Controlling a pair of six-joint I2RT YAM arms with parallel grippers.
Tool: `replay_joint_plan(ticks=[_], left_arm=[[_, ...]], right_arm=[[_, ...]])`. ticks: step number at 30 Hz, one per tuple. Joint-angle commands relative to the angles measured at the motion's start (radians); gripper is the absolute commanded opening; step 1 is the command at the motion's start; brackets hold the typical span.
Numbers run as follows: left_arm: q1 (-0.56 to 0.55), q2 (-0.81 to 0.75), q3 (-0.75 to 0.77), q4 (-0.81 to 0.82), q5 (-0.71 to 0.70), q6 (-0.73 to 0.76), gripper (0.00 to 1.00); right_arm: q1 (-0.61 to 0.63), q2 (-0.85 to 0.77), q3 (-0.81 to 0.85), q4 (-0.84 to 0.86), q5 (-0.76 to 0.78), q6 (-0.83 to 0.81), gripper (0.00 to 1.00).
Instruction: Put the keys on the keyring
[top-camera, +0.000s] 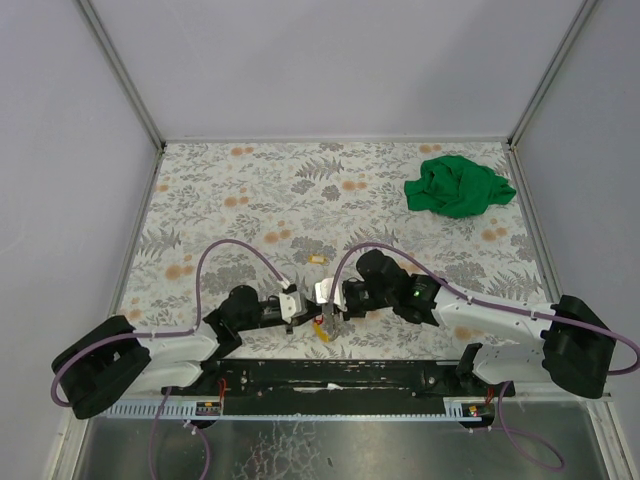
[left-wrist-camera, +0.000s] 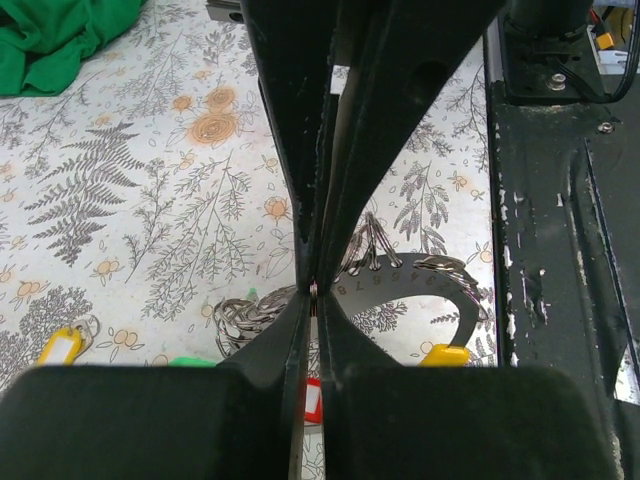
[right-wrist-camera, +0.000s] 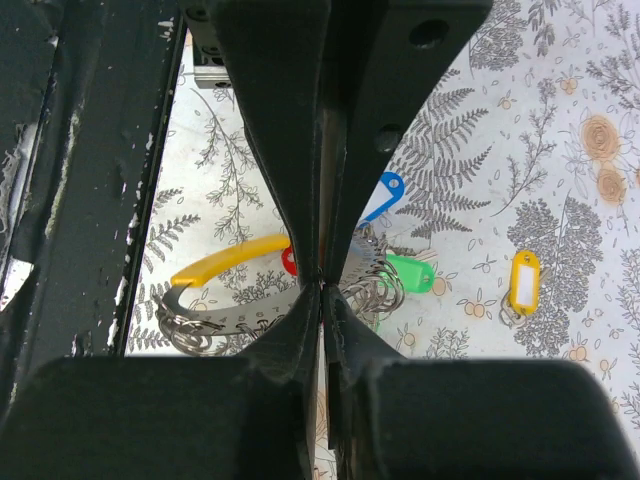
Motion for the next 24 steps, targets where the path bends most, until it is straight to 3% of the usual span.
replay_joint_plan(ticks=[1,3,8,16,24], left_arm=[[-0.002,-0.058,-0.006,0.040,-0.091,-0.048,0.00],[-0.002,-0.081,-0.010,0.001,-0.133,-0.075,0.00],[-0.002,-0.143,-0.024,-0.074,-0.218,-0.146,0.00],[-0.002,-0.212,-0.069,-0.115,-0.276,-0.248,0.00],[-0.001,-0.118,-0.069,-0.067,-0.273,-0.320,0.00]], right_arm=[[0.002,-0.021,0.050,0.063,0.004,0.064,0.15],[0.003,-0.036,0.054,0.072,0.042,0.095,0.26],[-0.016,-0.056,0.087,0.073,0.132,0.179,0.37],[-0.151,-0.046,0.110,0.122,0.164,0.372,0.43],[-0.170,0.068,0.133,0.091,0.146,0.417,0.44]])
